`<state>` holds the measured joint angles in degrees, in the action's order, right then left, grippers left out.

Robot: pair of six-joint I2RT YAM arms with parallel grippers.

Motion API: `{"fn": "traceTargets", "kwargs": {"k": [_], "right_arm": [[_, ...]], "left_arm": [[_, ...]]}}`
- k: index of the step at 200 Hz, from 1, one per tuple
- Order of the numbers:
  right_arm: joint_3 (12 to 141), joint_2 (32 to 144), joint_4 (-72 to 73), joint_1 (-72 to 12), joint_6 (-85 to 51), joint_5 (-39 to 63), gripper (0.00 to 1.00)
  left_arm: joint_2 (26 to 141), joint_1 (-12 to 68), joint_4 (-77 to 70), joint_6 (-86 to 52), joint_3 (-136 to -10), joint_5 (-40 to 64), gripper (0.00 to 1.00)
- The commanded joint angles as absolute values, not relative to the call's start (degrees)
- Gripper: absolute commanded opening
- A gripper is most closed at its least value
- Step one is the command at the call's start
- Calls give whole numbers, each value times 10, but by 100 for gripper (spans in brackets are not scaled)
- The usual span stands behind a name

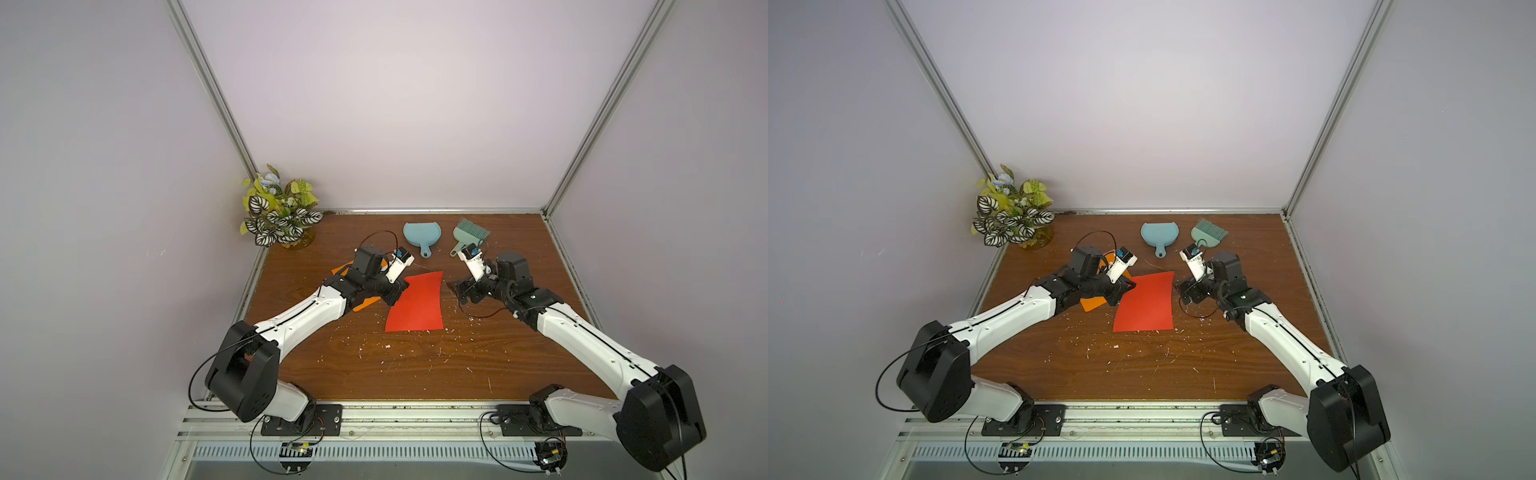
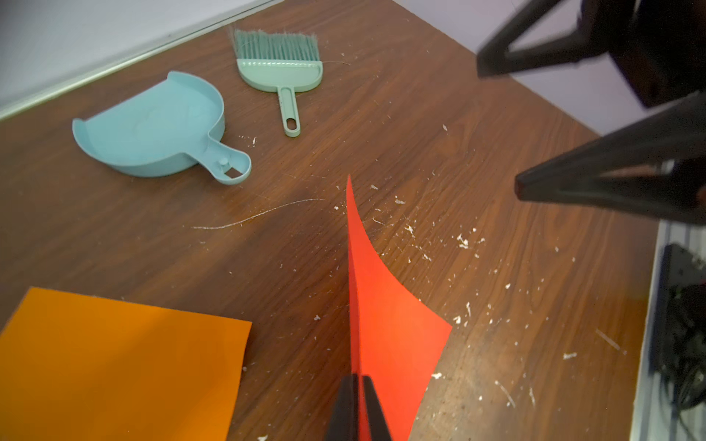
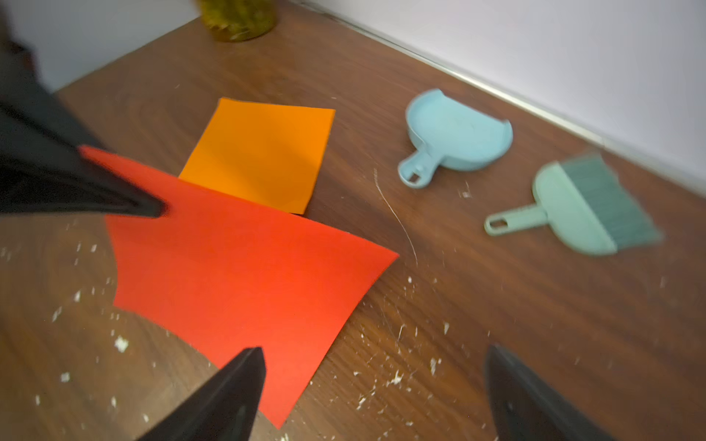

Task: Fold the square paper diagonally
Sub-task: Pick up the paper from the center of the board.

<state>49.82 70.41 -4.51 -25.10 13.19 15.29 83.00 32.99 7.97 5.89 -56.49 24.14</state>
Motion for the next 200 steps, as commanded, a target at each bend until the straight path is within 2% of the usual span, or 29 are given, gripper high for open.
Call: {"fn": "traceTargets", "kwargs": {"k": [1, 59, 96, 132, 149, 200], "right_arm": [[563, 737, -70, -251, 347, 299, 87], [684, 844, -178, -258, 428, 411, 86], [679, 859, -198, -280, 465, 404, 85], [691, 867, -205, -292, 465, 399, 72], [688, 863, -206, -292, 468, 398, 62], [690, 854, -205, -292, 466, 381, 9]], "left_arm": [[814, 344, 125, 182, -583, 237, 0], [754, 345, 72, 268, -540, 266, 0], [735, 346, 56, 268, -531, 273, 0], [737, 345, 57, 270, -535, 280, 1], [737, 345, 60, 271, -538, 281, 0], [731, 345, 59, 277, -539, 281, 1]]}}
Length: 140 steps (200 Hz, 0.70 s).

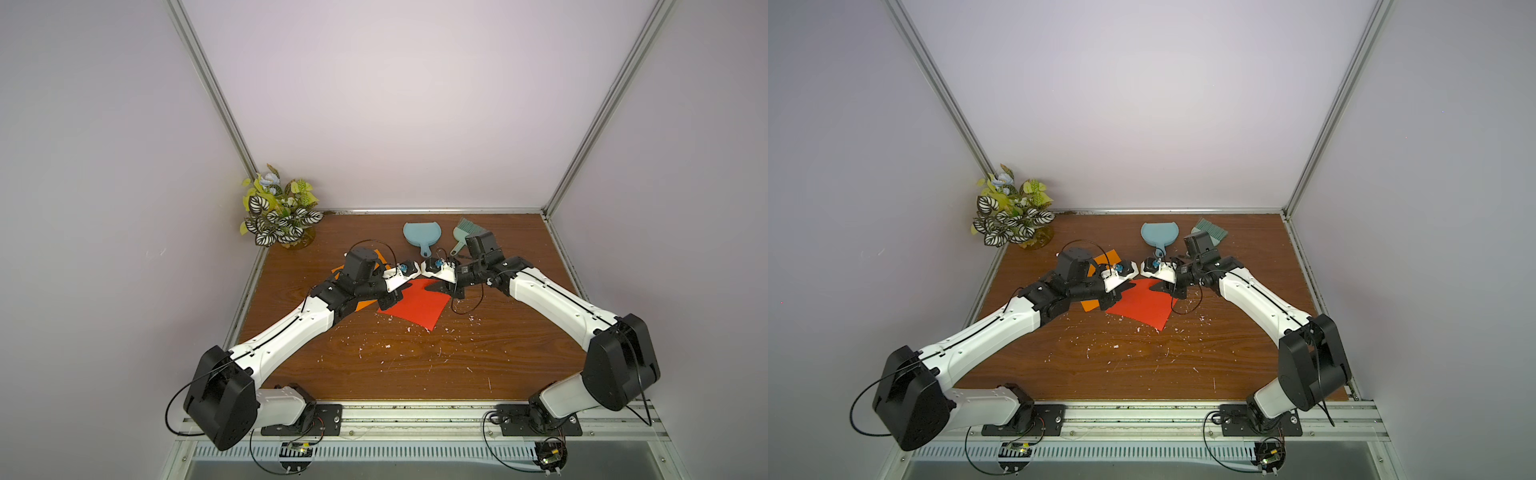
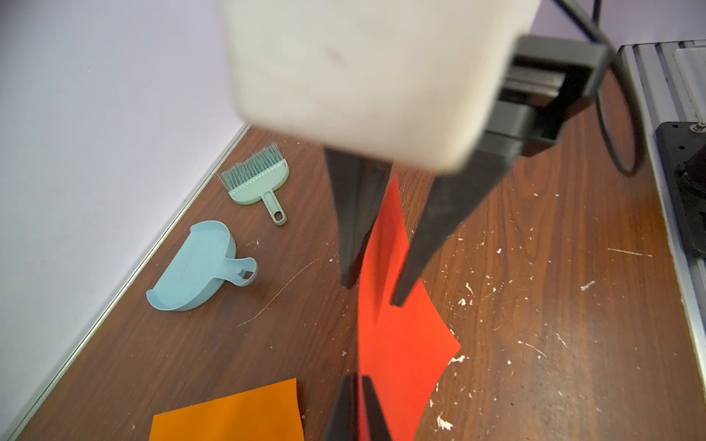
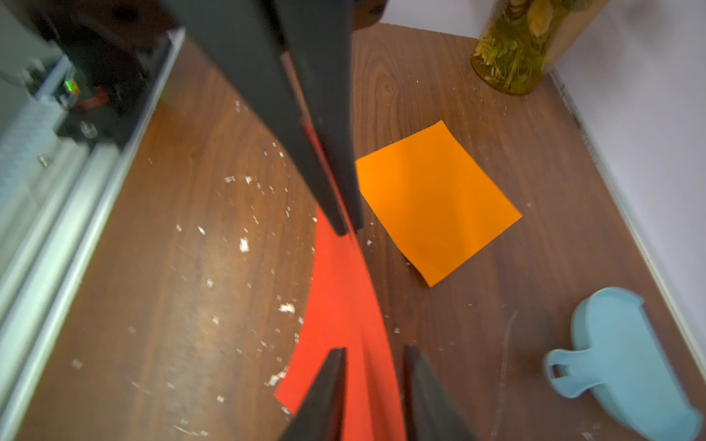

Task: Fold the square paper diagonally
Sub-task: Pick up the paper from the center of the board.

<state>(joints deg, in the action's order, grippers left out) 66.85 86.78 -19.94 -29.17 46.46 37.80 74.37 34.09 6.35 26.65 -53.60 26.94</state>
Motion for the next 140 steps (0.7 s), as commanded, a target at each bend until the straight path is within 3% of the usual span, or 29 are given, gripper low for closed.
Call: {"fn": "traceTargets", "kwargs": {"k": [1, 10, 19, 32, 54, 99, 140], "right_arm": [[690, 854, -205, -292, 466, 381, 9], [691, 849, -209, -292, 468, 375, 0], [691, 844, -212, -292, 470, 371, 0], [688, 832, -215, -292, 473, 367, 0], [677, 803, -214, -290, 474, 372, 0], [648, 736, -171, -283, 437, 430, 0], [651, 710, -155, -283, 418, 449, 0]], "left_arm": [[731, 345, 59, 277, -540, 280, 1], [727, 346, 61, 279, -541, 279, 8], [721, 346, 60, 277, -541, 275, 15], [706, 346, 49, 265, -540, 263, 39], [666, 341, 18, 266, -524, 261, 63], [608, 295, -122, 176, -475, 381, 78], [617, 294, -182, 137, -464, 427, 75]]}}
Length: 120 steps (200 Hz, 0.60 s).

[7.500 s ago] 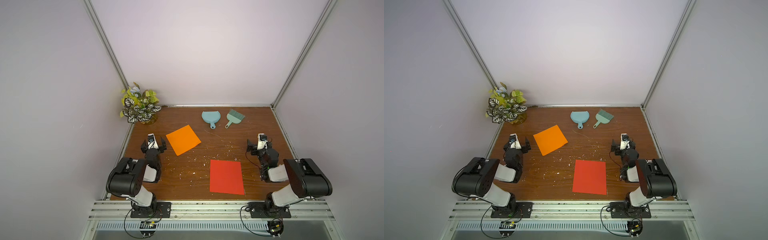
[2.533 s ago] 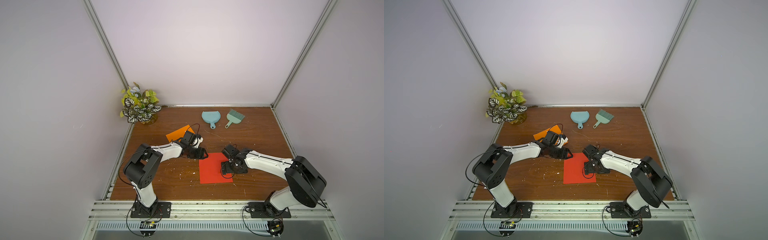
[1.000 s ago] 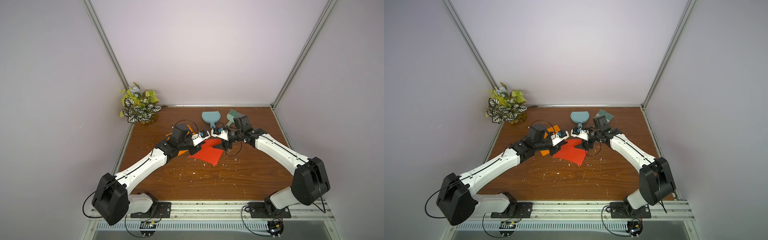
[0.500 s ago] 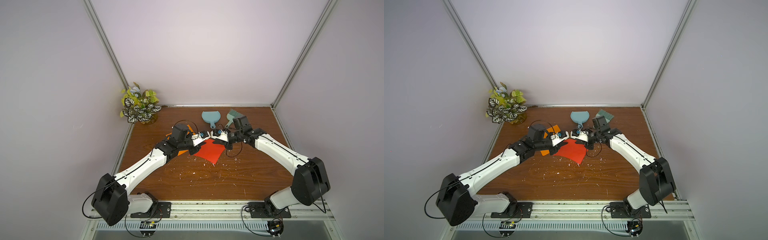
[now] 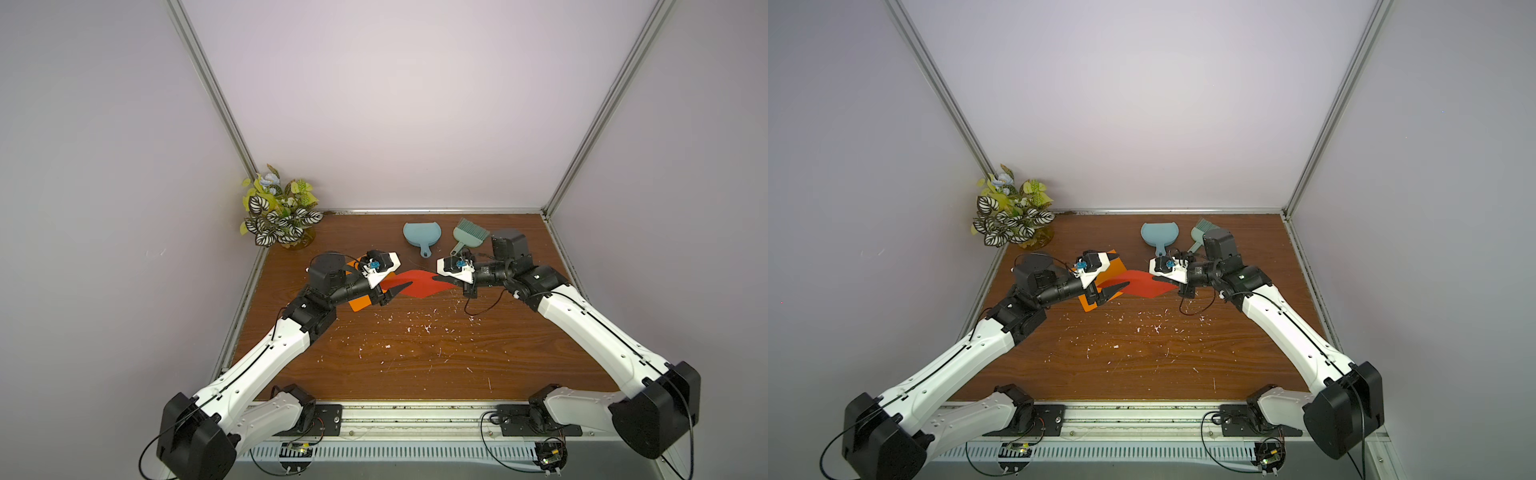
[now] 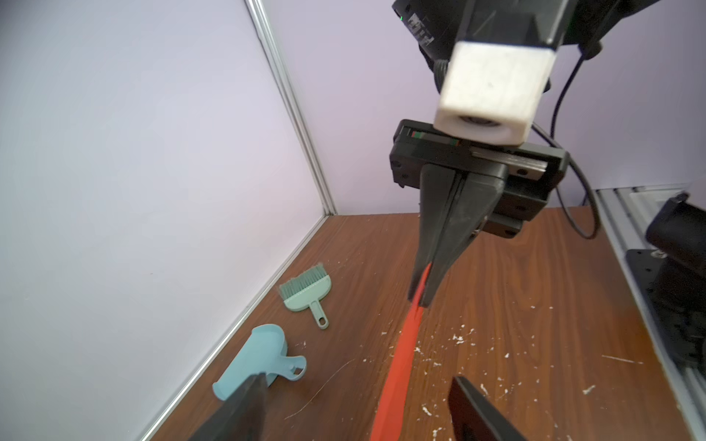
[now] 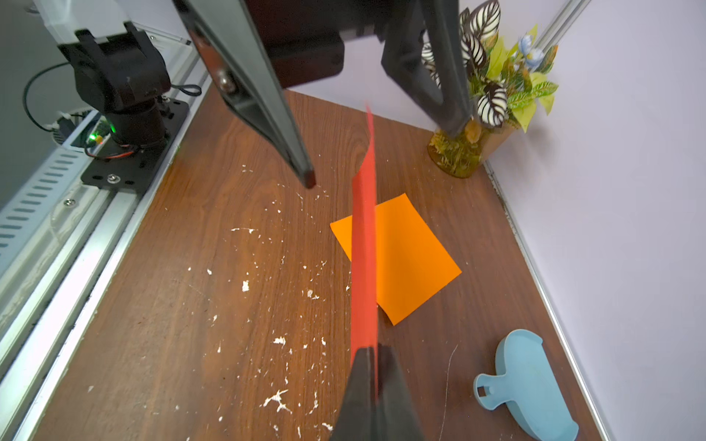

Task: Fold the square paper diagonally
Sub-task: Pick up the paper from the center of the board.

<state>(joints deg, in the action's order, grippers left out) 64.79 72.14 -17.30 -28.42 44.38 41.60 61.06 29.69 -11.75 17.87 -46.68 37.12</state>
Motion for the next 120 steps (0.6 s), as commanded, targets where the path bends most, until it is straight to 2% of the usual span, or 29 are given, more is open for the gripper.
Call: {"fn": "traceTargets", "kwargs": {"k": [1, 22, 54, 85, 104, 120], "right_arm": [[651, 710, -155, -283, 418, 449, 0], [657, 712, -160, -283, 419, 448, 0], [668, 716, -169, -283, 422, 442, 0], [666, 713, -157, -283, 418, 442, 0], [665, 711, -153, -283, 419, 430, 0], [650, 697, -123, -283, 418, 392, 0]], "left_arm": [[618, 294, -183, 136, -464, 428, 75], [632, 294, -186, 129, -471, 457, 65], [651, 293, -178, 128, -483, 467, 36], [660, 293, -178, 127, -484, 454, 20], [659, 294, -182, 118, -487, 439, 2], [654, 294, -170, 116, -495, 413, 0]]}}
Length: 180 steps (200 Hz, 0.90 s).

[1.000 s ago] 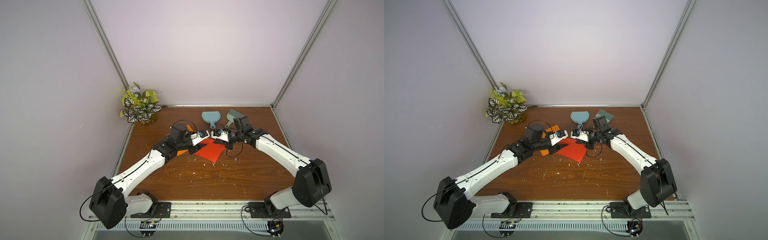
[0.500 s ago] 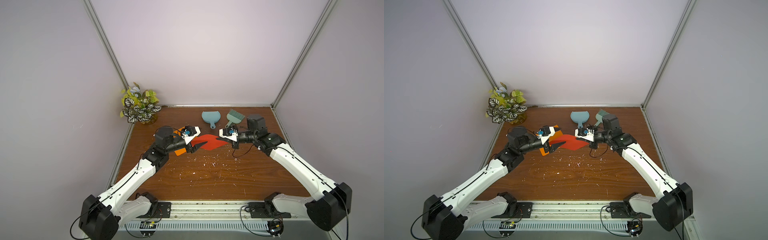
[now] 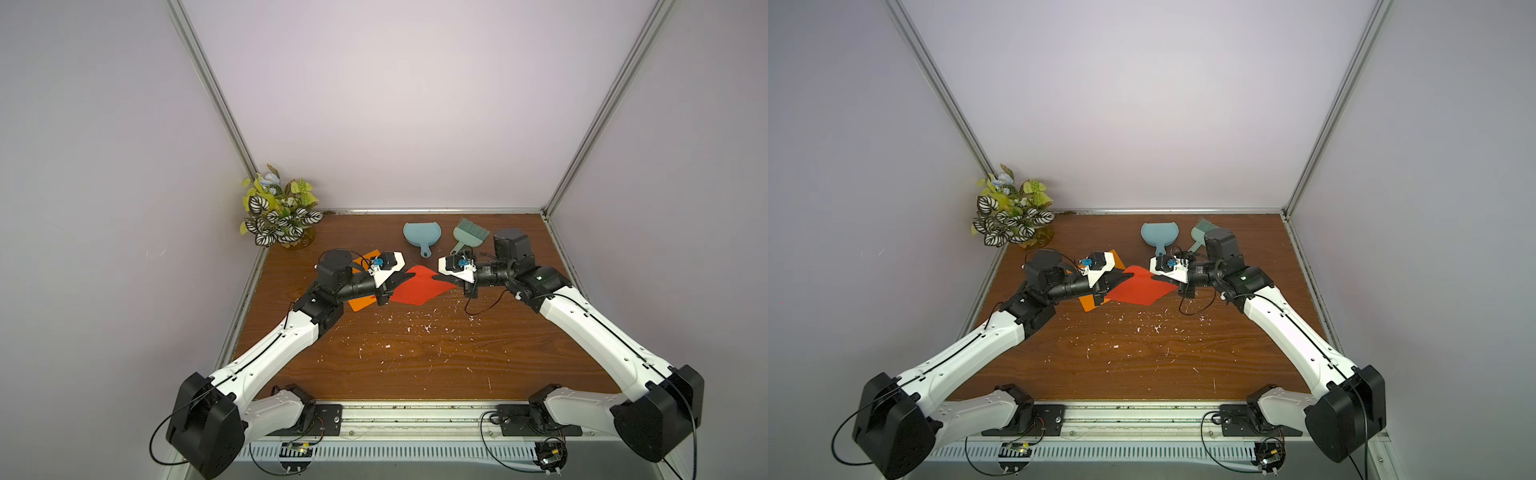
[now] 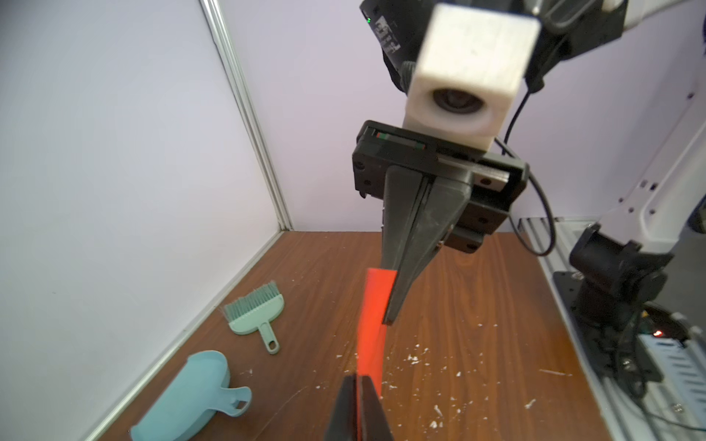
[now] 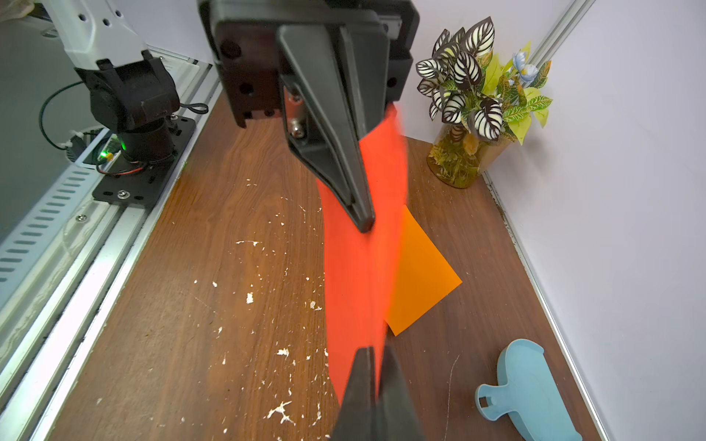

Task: Fold the square paper diagonally
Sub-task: Pick up the paper from the center of the board, then fold the paper at the center of the board.

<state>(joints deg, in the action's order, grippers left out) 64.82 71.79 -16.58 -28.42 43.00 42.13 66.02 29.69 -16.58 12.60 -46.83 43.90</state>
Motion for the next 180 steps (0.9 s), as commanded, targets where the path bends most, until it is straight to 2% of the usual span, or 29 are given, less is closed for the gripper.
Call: {"fn": "traceTargets", "kwargs": {"k": [1, 7, 14, 24, 38, 54, 87, 128, 152, 180], "right_arm": [[649, 695, -120, -283, 418, 390, 0], [637, 685, -95, -283, 412, 366, 5], [619, 668, -58, -283, 405, 333, 20], [587, 641, 3, -281, 398, 285, 26], [544, 604, 98, -278, 400, 224, 48], [506, 574, 191, -273, 409, 165, 59], [421, 536, 408, -272, 434, 79, 98], [306, 547, 680, -273, 482, 68, 99], [276, 601, 818, -276, 487, 57, 99], [273, 687, 954, -290, 499, 48, 99]], "left_arm": [[654, 294, -169, 116, -496, 410, 1], [651, 295, -157, 118, -502, 389, 1], [648, 297, -136, 124, -511, 357, 1], [641, 299, -101, 131, -530, 316, 1], [634, 299, -55, 133, -564, 281, 1], [629, 300, -21, 120, -597, 258, 1], [646, 309, 42, 61, -691, 218, 1], [700, 350, 134, 13, -827, 177, 1], [730, 357, 176, -29, -912, 191, 1], [738, 357, 185, -71, -954, 205, 0]]}}
